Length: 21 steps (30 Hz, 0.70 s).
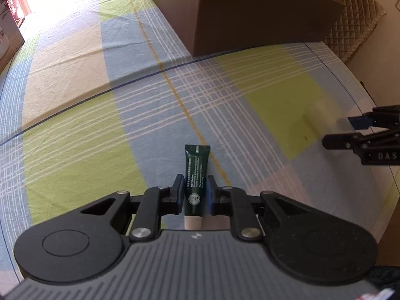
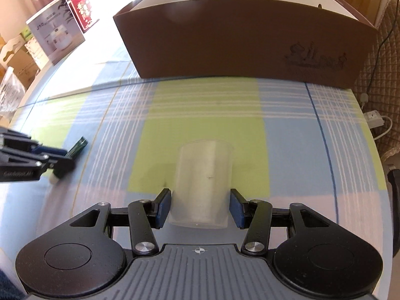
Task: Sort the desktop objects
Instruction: 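Carry the green tube and clear cup over the brown box with both tools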
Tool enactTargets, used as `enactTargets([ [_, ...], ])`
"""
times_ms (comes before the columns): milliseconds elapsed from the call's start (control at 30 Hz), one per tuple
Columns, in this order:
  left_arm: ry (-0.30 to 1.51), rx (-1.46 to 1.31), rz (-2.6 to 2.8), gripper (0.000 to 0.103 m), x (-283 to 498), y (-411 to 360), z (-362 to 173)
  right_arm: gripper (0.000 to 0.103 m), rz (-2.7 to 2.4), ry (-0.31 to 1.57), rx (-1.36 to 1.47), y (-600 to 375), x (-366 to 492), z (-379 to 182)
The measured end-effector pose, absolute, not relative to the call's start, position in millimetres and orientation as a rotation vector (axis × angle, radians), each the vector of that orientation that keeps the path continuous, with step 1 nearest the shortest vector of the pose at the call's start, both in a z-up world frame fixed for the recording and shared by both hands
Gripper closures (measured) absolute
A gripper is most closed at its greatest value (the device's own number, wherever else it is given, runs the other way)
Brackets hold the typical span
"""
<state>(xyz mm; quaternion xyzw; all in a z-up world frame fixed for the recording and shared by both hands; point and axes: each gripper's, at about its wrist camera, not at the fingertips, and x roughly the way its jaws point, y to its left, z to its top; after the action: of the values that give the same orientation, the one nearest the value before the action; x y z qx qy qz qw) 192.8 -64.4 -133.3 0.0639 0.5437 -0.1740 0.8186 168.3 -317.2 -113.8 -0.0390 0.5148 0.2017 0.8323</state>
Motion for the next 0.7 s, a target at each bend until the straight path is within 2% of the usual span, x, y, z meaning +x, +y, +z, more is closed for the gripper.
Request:
enactTargets([
  [200,1.19,0.159,-0.273,0.085,190.8,-81.3,-133.4,0.055,0.442,1.081,-0.075,-333.1,165.7,-112.8],
  [333,1.2,0.165,-0.207,0.084,189.1,-92.5,-134.4,0.048,0.458,1.074,-0.093,-335.2,174.0,-113.8],
  [433,1.213,0.123,-0.168,0.085,187.7,-97.5,-134.3,0.048,0.485,1.066,-0.116,-337.5,175.6,-114.5],
  [533,1.209,0.088,-0.143,0.09,183.5,-105.9,-133.6,0.053,0.515,1.051,-0.186,-334.1,176.4,-115.4],
  [700,1.207,0.069,-0.138,0.09,175.9,-125.3,-132.0,0.054,0.556,1.049,-0.211,-339.8,176.0,-115.5],
])
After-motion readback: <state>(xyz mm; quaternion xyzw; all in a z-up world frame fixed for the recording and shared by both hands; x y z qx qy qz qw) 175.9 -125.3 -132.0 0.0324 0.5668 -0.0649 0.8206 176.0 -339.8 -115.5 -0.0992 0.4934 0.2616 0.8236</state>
